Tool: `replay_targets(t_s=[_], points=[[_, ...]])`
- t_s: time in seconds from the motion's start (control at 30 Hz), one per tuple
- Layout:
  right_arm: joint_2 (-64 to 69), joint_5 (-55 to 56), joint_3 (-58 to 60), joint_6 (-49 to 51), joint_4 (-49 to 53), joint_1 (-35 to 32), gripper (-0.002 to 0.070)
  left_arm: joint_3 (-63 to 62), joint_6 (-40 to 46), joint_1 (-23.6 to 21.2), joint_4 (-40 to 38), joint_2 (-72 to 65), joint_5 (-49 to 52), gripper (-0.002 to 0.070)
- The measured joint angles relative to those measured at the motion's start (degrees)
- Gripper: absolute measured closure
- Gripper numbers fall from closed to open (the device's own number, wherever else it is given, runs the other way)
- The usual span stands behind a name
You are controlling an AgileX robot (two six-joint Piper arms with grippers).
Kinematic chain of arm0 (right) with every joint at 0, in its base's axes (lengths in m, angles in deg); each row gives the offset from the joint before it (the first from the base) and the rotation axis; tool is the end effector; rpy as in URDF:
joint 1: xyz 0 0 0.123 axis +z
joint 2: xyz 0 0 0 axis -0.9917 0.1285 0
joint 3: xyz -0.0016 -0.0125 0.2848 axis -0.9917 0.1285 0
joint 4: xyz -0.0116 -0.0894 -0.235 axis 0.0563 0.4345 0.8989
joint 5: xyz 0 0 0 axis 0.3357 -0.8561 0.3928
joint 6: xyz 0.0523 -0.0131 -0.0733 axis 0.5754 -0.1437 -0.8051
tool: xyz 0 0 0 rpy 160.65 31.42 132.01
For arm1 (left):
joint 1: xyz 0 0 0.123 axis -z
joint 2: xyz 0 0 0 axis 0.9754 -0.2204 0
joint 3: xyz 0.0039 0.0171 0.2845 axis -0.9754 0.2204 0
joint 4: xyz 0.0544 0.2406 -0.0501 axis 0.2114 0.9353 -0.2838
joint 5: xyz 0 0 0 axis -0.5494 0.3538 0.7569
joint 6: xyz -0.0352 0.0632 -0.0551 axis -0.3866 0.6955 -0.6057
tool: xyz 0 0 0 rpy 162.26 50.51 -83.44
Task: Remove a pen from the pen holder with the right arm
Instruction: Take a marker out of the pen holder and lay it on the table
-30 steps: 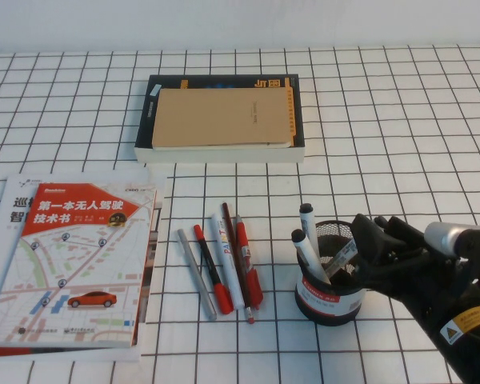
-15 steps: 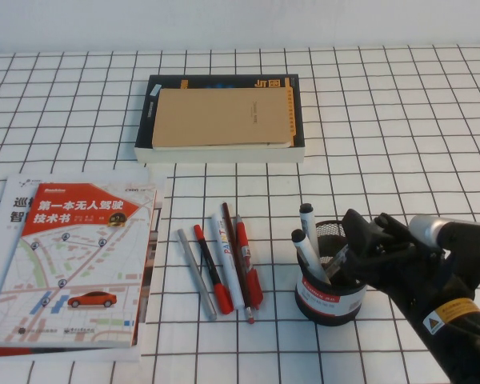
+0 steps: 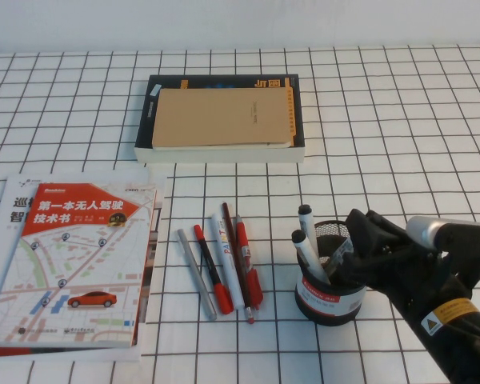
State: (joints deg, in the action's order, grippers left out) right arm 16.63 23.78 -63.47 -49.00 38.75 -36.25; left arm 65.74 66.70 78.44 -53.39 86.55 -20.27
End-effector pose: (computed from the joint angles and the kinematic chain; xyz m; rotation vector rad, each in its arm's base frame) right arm 0.2064 0.1662 0.1634 0.0881 1.7225 0.6977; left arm 0.0521 -0.0019 0.1708 0.1489 1.8729 0.0692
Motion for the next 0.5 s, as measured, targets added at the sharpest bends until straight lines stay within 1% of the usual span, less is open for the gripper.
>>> replay_targets(t_s=[0.07, 0.1, 0.27, 0.4, 0.5], points=[[0.00, 0.23, 0.00, 0.11, 0.17, 0.00, 0.0554, 0.00, 0.00, 0.00, 0.00, 0.00, 0.00, 0.0679], [0.00, 0.56, 0.00, 0.23, 0.32, 0.00, 0.0558, 0.00, 0.00, 0.00, 0.00, 0.00, 0.00, 0.0679], [-0.69, 0.71, 0.00, -0.52, 0.45, 0.00, 0.0559, 0.00, 0.00, 0.00, 0.00, 0.00, 0.00, 0.0679], [-4.35, -2.01, 0.00, -4.51, 0.13, 0.00, 0.0559, 0.00, 0.00, 0.00, 0.00, 0.00, 0.00, 0.0679], [-8.46, -4.39, 0.00, -5.68, 0.04, 0.00, 0.0559, 0.00, 0.00, 0.00, 0.00, 0.00, 0.00, 0.0679]])
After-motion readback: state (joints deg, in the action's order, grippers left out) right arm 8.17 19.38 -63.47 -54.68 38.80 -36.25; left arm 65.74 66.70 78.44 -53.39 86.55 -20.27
